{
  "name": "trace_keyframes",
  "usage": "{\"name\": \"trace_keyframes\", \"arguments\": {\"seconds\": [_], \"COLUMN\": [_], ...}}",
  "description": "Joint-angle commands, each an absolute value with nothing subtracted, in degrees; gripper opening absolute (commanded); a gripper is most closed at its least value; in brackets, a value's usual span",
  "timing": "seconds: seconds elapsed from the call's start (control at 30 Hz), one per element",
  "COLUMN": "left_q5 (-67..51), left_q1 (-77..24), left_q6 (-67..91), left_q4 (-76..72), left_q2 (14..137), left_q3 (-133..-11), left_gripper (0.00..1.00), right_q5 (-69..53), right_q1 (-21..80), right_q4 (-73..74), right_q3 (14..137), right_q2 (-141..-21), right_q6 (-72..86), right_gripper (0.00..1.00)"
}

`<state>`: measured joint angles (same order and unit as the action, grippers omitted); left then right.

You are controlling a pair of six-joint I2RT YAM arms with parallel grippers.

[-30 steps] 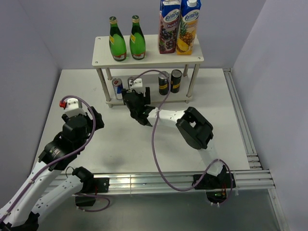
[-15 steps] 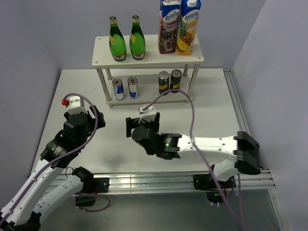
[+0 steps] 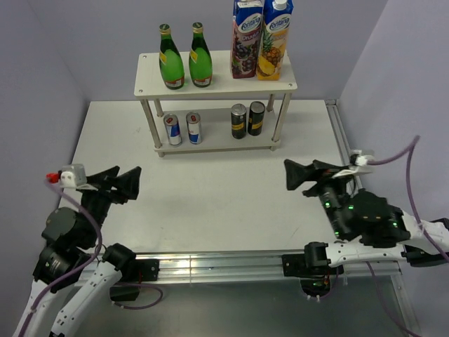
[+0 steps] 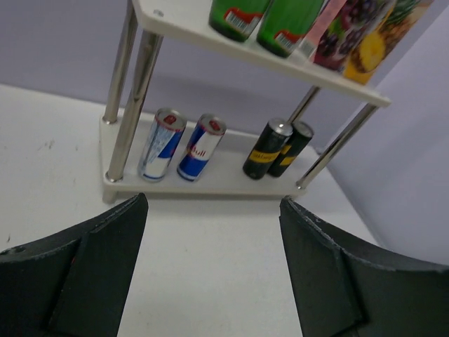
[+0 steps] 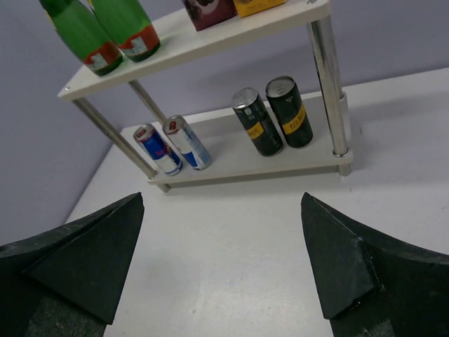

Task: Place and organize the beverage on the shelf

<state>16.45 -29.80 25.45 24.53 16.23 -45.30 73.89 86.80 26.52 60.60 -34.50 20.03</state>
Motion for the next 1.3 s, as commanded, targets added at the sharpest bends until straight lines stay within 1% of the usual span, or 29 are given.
{"name": "trace_keyframes", "arguments": {"seconds": [0.0, 0.07, 0.17, 1.07, 1.27], "left_q5": [10.9, 10.11, 9.85, 9.4, 9.14], "left_q1": [-28.04, -27.34, -26.72, -23.73, -23.47], "left_q6": [23.03, 22.76, 22.59, 22.94, 22.94], "left_q4": [18.46, 18.28, 18.63, 19.16, 19.07], "left_q2": [13.1, 12.13, 11.95, 13.36, 13.54], "left_q3": [-43.42, -43.24, -43.42, -43.24, -43.24], "left_gripper": [0.83, 0.83, 0.82, 0.82, 0.82], "right_q5": [69.72, 65.94, 65.21, 65.65, 62.15], "right_q1": [87.8, 87.89, 87.89, 88.86, 89.47], "right_q4": [21.28, 17.43, 17.49, 19.86, 17.32], "right_q3": [56.44, 55.11, 54.4, 54.76, 53.71], "right_q2": [-28.32, -23.67, -20.75, -22.15, -21.71], "right_q6": [12.04, 9.33, 9.05, 10.2, 7.74], "right_gripper": [1.0, 1.0, 1.0, 1.0, 1.0]}}
